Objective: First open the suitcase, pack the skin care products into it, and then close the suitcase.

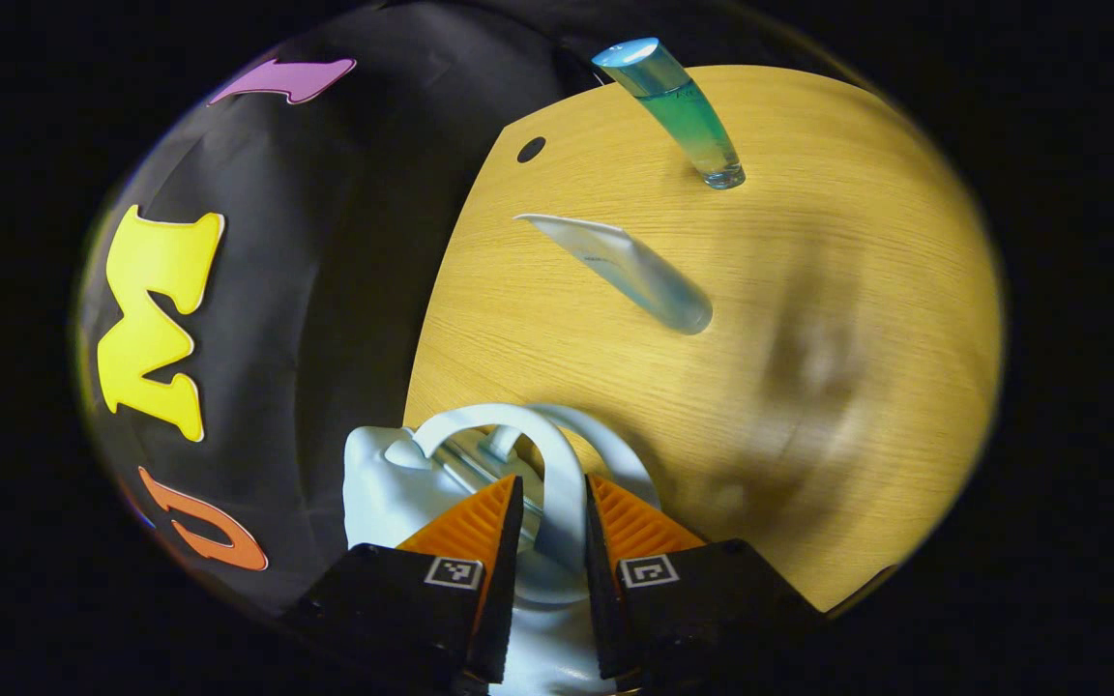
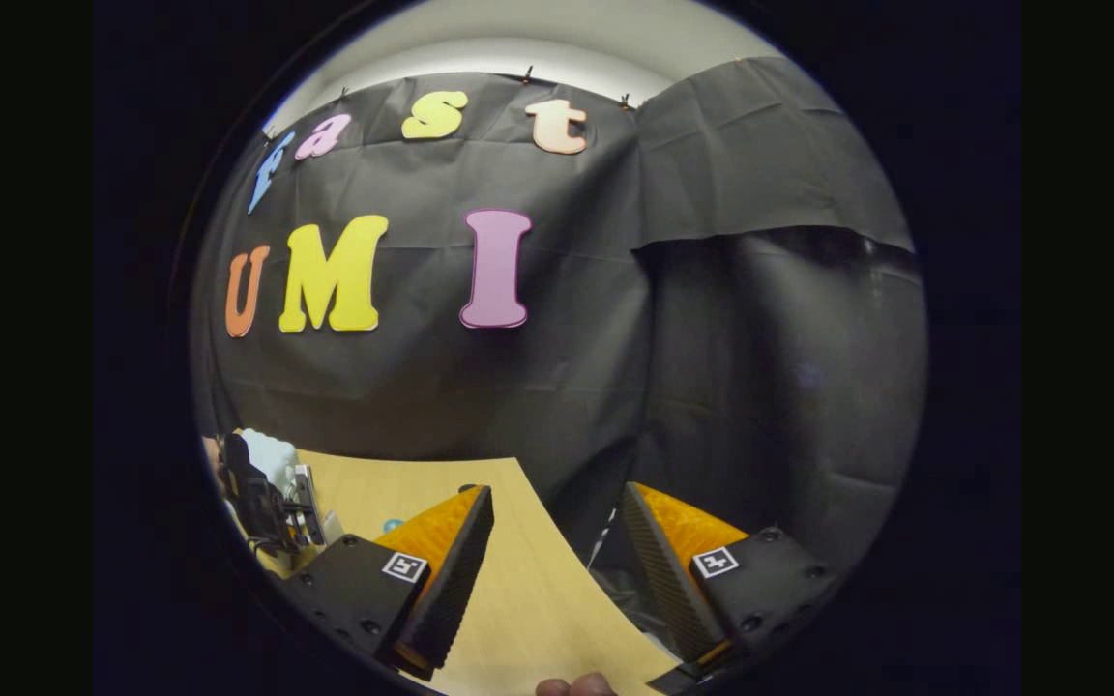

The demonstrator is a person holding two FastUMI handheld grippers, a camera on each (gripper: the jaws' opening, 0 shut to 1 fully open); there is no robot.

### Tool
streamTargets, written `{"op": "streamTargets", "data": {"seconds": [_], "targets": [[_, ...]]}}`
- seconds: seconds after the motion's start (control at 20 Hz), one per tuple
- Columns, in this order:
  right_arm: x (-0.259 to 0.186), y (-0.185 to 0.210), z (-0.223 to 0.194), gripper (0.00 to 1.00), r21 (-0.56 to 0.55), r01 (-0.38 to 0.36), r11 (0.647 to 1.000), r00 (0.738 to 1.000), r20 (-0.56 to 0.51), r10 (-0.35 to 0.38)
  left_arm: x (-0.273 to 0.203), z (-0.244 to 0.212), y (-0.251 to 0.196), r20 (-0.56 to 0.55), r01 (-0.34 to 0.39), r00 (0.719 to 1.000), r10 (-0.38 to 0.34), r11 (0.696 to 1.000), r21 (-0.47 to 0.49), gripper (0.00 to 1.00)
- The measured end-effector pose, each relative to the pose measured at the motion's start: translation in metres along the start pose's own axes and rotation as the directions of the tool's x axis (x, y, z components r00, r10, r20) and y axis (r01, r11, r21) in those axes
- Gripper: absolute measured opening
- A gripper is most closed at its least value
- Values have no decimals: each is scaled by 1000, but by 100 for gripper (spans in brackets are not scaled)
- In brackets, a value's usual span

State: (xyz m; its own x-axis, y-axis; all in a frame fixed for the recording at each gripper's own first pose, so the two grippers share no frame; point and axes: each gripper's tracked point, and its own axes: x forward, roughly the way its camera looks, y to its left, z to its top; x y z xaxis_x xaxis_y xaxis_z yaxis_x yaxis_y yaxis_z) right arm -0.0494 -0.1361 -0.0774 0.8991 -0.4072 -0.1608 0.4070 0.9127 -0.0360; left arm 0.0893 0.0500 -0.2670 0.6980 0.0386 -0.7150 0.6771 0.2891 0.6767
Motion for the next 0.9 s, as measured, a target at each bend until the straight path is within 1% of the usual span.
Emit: {"op": "streamTargets", "data": {"seconds": [0.05, 0.1, 0.15, 0.2, 0.3, 0.4, 0.45, 0.5, 0.6, 0.7, 0.75, 0.85, 0.9], "targets": [[0, -1, 1, 81, 1, 4, 1000, 1000, 4, -4, -2, 2, 0, 7, 3, 1000, -3, 1000, 4, 35], [-2, -1, 2, 81, 1, 7, 1000, 1000, 7, -7, -3, 4, 4, 23, -17, 1000, 17, 1000, -2, 27], [-2, 1, 3, 81, 2, 7, 1000, 1000, 11, -7, -6, 5, 8, 37, -24, 999, 25, 999, -29, 20], [-4, 4, 5, 81, 7, 0, 1000, 1000, 14, 0, -11, 3, 11, 45, -20, 999, 23, 997, -71, 17], [-5, 12, 6, 81, 12, -17, 1000, 1000, 20, 16, -29, -3, 32, 74, -34, 996, 46, 987, -157, 14], [-6, 21, 9, 81, 17, -33, 999, 999, 27, 32, -50, -5, 57, 121, -67, 988, 96, 972, -227, 11], [-6, 25, 10, 81, 15, -42, 999, 999, 36, 41, -61, -8, 65, 151, -59, 984, 100, 965, -255, 10], [-6, 29, 15, 81, 13, -51, 999, 998, 47, 51, -72, -12, 76, 170, -63, 978, 120, 949, -308, 9], [-7, 40, 24, 81, 5, -74, 997, 995, 64, 73, -93, -25, 110, 204, -95, 958, 201, 895, -435, 8], [-6, 53, 30, 81, -4, -97, 995, 993, 70, 97, -117, -50, 143, 218, -137, 929, 298, 827, -545, 6], [-5, 58, 33, 81, -9, -110, 994, 991, 73, 111, -128, -66, 157, 221, -149, 913, 344, 783, -604, 5], [-4, 72, 41, 81, -22, -132, 991, 988, 73, 133, -151, -106, 183, 224, -136, 881, 417, 676, -724, 3], [-6, 79, 44, 81, -26, -144, 989, 987, 75, 145, -158, -127, 193, 219, -132, 867, 449, 628, -767, 3]]}}
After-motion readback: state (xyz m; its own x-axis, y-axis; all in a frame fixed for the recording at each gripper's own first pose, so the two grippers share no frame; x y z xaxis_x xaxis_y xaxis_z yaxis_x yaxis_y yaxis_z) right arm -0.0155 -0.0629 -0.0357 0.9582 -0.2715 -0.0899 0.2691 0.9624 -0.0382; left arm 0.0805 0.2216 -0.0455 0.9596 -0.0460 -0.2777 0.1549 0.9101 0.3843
